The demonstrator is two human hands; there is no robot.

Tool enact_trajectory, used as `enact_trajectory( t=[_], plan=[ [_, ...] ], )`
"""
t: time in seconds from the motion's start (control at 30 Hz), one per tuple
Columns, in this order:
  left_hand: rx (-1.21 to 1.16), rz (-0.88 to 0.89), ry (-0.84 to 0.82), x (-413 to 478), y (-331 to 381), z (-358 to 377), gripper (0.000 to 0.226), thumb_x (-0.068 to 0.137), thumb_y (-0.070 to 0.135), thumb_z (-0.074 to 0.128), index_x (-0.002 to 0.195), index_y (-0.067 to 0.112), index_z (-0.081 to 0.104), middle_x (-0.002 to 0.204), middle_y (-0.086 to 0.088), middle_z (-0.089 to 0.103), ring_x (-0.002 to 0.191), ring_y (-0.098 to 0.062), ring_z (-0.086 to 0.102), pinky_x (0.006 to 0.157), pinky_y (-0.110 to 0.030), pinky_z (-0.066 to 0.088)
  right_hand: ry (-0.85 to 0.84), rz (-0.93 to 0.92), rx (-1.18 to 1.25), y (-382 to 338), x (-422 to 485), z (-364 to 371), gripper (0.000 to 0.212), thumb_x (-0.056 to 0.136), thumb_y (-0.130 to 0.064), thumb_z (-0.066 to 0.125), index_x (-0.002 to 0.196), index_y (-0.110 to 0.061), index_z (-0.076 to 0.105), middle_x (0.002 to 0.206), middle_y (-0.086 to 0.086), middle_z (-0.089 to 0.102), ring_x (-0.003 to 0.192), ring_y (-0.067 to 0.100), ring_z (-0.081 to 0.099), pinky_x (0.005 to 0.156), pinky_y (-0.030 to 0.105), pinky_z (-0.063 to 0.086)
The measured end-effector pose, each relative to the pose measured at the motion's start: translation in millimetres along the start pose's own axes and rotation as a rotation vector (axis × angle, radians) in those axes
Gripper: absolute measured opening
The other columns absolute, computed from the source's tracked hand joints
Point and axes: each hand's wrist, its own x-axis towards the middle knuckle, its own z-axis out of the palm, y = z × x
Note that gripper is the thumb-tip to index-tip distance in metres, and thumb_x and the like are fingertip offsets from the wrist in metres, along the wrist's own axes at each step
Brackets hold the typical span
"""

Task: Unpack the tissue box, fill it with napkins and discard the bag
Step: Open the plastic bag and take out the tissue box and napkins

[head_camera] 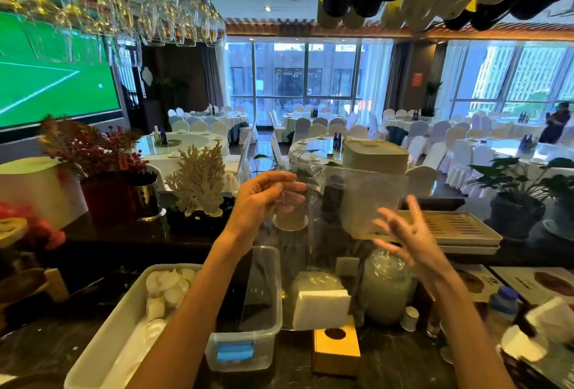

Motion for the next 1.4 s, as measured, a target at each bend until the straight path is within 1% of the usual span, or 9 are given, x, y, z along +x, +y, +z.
enact_trajectory(
  t=[0.13, 0.23, 0.3, 0.4, 0.7, 0.93, 1.03, 1.2, 1.4],
  plan=[
    [0.190, 0.063, 0.180, 2, -3, -4, 0.047, 0.091, -0.008, 0.044, 0.131, 0.016, 0.049, 0.128, -0.009, 0.063, 0.112, -0.022, 0.064, 0.094, -0.044, 0.052, -0.012, 0.013, 0.020, 15, 12, 35, 0.081, 0.072, -0.023, 0.073, 0.146, -0.020, 0.042, 0.104, 0.005, 0.078, 0.092, 0.020, 0.073, 0.082, 0.036, 0.052],
    [0.898, 0.599, 0.240, 1, -5, -14, 0.069, 0.079, 0.006, 0.057, 0.140, 0.028, 0.036, 0.152, 0.002, 0.032, 0.145, -0.020, 0.027, 0.119, -0.046, 0.022, -0.046, -0.074, 0.002, 10, 13, 52, 0.070, 0.074, -0.025, 0.073, 0.140, -0.027, 0.049, 0.103, 0.006, 0.078, 0.095, 0.019, 0.073, 0.085, 0.036, 0.053],
    [1.342, 0.850, 0.111, 9, -2, -25, 0.057, 0.078, 0.031, 0.066, 0.131, 0.031, 0.045, 0.148, 0.000, 0.036, 0.144, -0.027, 0.024, 0.119, -0.051, 0.012, -0.102, -0.122, -0.014, 4, 12, 56, 0.070, 0.076, -0.024, 0.073, 0.140, -0.031, 0.047, 0.104, 0.008, 0.078, 0.093, 0.019, 0.072, 0.083, 0.034, 0.054],
    [1.542, 0.899, 0.002, 24, 9, -33, 0.038, 0.074, 0.043, 0.075, 0.107, 0.029, 0.063, 0.123, 0.000, 0.059, 0.128, -0.026, 0.039, 0.115, -0.051, 0.019, -0.164, -0.152, -0.069, -3, 12, 55, 0.072, 0.076, -0.023, 0.074, 0.141, -0.034, 0.044, 0.102, 0.008, 0.078, 0.095, 0.019, 0.073, 0.079, 0.028, 0.058],
    [1.639, 1.094, -0.291, 54, 18, -13, 0.009, 0.089, 0.019, 0.054, 0.094, 0.017, 0.061, 0.099, -0.005, 0.065, 0.098, -0.027, 0.054, 0.088, -0.037, 0.041, -0.120, -0.136, -0.106, -16, -6, 31, 0.077, 0.079, -0.019, 0.071, 0.148, -0.025, 0.037, 0.101, 0.008, 0.078, 0.098, 0.019, 0.074, 0.073, 0.019, 0.058],
    [1.598, 0.939, -0.245, 71, 33, 19, 0.027, 0.078, 0.002, 0.036, 0.095, 0.012, 0.054, 0.096, -0.012, 0.061, 0.086, -0.028, 0.055, 0.075, -0.037, 0.044, -0.055, -0.155, -0.160, -24, -24, 24, 0.086, 0.076, -0.025, 0.073, 0.151, -0.016, 0.031, 0.095, 0.003, 0.080, 0.095, 0.013, 0.074, 0.074, 0.011, 0.055],
    [1.572, 0.828, -0.192, 79, 37, 16, 0.025, 0.079, -0.010, 0.055, 0.094, 0.010, 0.055, 0.094, -0.012, 0.058, 0.079, -0.026, 0.056, 0.070, -0.036, 0.045, -0.048, -0.120, -0.172, -19, -31, 19, 0.078, 0.085, -0.012, 0.069, 0.152, -0.015, 0.029, 0.099, 0.003, 0.079, 0.095, 0.013, 0.074, 0.072, 0.014, 0.056],
    [1.077, 0.490, -0.232, 79, 53, 19, 0.018, 0.092, 0.002, 0.053, 0.105, 0.014, 0.058, 0.102, -0.003, 0.060, 0.089, -0.021, 0.061, 0.077, -0.036, 0.053, -0.008, -0.108, -0.162, -25, -37, 22, 0.082, 0.083, -0.013, 0.072, 0.152, -0.015, 0.028, 0.098, 0.004, 0.079, 0.095, 0.013, 0.075, 0.074, 0.018, 0.056],
    [1.436, 0.940, -0.435, 49, 54, 60, 0.033, 0.082, 0.050, 0.064, 0.108, 0.030, 0.060, 0.119, 0.001, 0.061, 0.115, -0.021, 0.051, 0.095, -0.034, 0.037, -0.052, -0.074, -0.096, -36, -42, 33, 0.094, 0.072, -0.026, 0.076, 0.153, -0.020, 0.027, 0.104, 0.008, 0.078, 0.102, 0.018, 0.073, 0.098, 0.040, 0.050]
  ],
)
